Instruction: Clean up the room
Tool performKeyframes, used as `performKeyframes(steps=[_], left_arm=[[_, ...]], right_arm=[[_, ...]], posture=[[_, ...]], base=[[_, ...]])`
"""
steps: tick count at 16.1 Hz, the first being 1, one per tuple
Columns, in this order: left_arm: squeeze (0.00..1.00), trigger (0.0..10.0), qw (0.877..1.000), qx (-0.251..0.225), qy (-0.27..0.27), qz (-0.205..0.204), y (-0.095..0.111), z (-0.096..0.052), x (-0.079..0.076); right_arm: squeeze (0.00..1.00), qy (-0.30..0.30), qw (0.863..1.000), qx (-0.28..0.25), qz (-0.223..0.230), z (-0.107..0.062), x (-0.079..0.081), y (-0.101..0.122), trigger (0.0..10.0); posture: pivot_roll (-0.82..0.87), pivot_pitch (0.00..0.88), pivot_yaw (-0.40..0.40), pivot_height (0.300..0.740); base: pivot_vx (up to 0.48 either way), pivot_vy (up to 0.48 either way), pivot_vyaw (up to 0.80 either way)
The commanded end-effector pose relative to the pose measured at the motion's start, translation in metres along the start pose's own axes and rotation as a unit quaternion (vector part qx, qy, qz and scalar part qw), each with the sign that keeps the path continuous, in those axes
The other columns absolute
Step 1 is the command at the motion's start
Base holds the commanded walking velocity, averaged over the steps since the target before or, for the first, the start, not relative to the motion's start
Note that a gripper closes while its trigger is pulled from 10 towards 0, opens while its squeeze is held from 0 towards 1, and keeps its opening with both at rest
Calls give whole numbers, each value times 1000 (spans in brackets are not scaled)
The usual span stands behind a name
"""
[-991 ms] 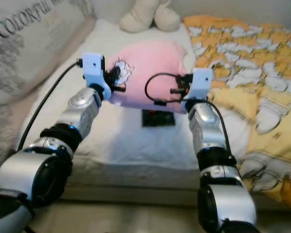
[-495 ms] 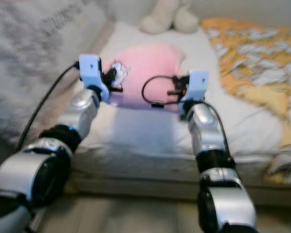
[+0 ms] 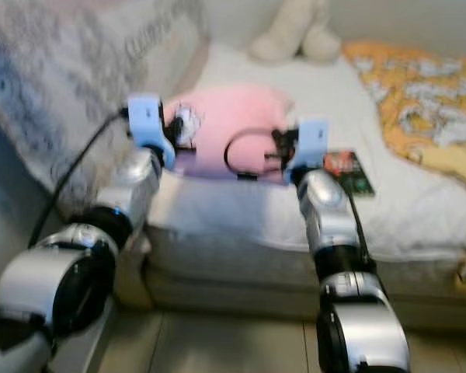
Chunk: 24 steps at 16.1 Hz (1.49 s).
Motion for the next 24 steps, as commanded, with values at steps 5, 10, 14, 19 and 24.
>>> performKeyframes(steps=[5,10,14,19,24], left_arm=[[0,10000,999,-16,35,2,11,2,8],[0,10000,997,-17,68,-11,12,1,21],[0,10000,996,-10,84,-15,6,-1,24],[0,10000,994,-9,109,-24,-1,-4,27],[0,10000,977,-12,214,-3,-1,-15,69]], right_arm=[[0,-3,1000,-4,-7,3,-5,7,10000],[0,8,1000,6,-8,5,0,4,10000],[0,25,999,12,-20,10,3,7,10000],[0,52,996,46,-48,15,5,0,10000],[0,176,957,141,-180,21,50,-26,10000]], posture=[[44,0,21,740],[60,0,11,740],[66,0,-1,740],[87,47,-44,740],[101,247,-184,740]], base=[[458,0,0],[458,0,0],[458,0,0],[458,0,0],[365,0,0]])
Point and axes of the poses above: a point about 5 cm out from each wrist's last joint towards the gripper, its own z axis pointing out of the wrist towards the gripper, its own y axis along the axis of the wrist's last joint, x = y × z, the point moved 4 cm from there along z, pointing out of the wrist towards the gripper, and after that the axes turned 9 degrees about -z, right-handed, at the moved point
